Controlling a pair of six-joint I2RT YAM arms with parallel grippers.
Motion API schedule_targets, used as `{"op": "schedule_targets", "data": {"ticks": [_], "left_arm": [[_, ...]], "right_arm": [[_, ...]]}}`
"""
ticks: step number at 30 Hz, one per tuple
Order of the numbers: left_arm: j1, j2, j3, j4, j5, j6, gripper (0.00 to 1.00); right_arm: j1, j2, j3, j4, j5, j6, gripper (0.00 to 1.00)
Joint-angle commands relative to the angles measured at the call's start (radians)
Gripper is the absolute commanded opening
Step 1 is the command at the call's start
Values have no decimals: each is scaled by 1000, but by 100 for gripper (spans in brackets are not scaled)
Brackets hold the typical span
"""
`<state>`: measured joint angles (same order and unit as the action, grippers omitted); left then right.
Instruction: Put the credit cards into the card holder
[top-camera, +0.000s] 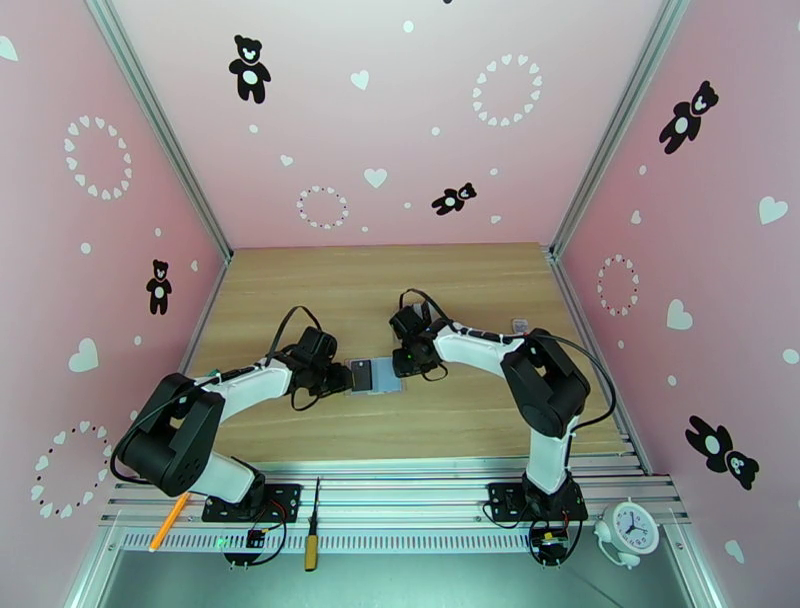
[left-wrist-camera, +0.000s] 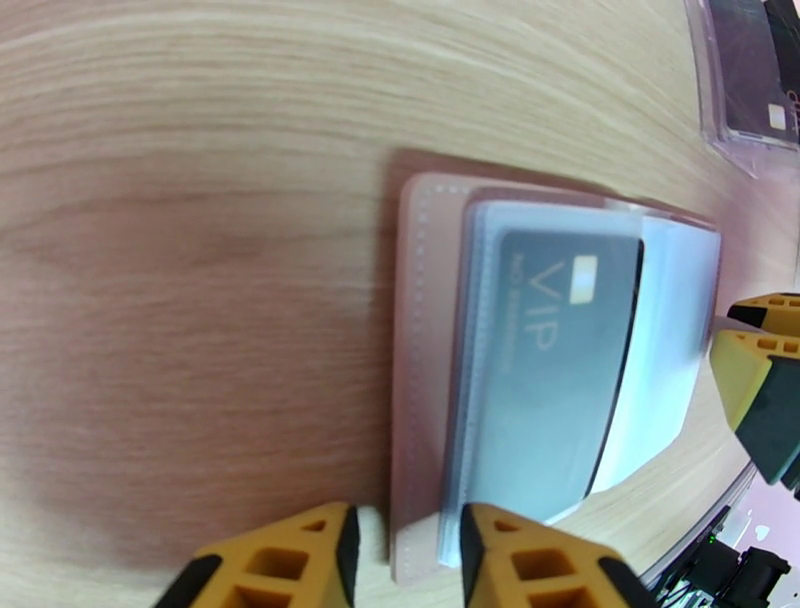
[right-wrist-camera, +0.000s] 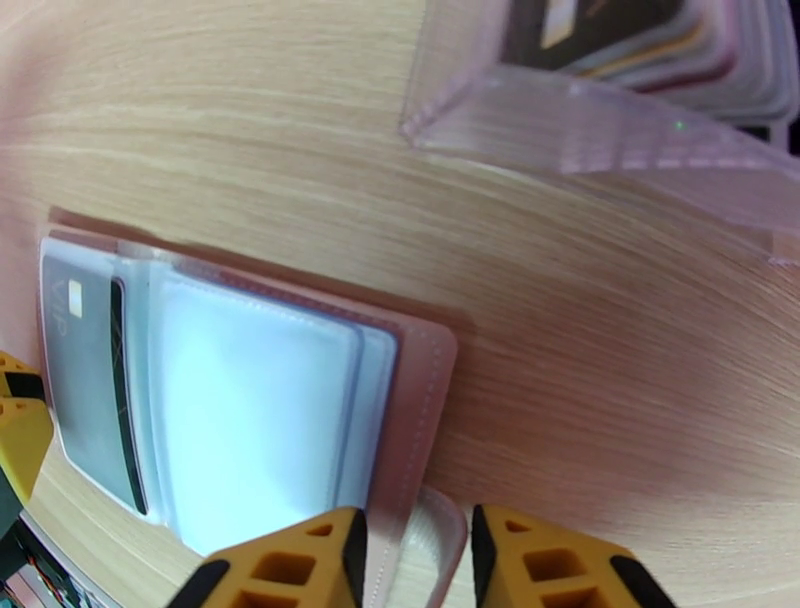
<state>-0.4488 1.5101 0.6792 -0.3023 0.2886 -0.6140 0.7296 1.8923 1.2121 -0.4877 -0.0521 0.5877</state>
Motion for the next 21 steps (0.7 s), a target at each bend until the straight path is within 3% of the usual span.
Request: {"op": "schedule_targets", "data": {"ticks": [1,12,21], "left_arm": [[-8,25,30,9,-3,-1,32],[-8,34,52,-1,-8,5,29],[-8,40,54,-1,-12,3,29]], "right_arm": [[-5,-1,-21,0,-5,1,29],[-9,-56,-35,-7,-16,8,10],[-9,-135,-30,-31,-24,14,5]]}}
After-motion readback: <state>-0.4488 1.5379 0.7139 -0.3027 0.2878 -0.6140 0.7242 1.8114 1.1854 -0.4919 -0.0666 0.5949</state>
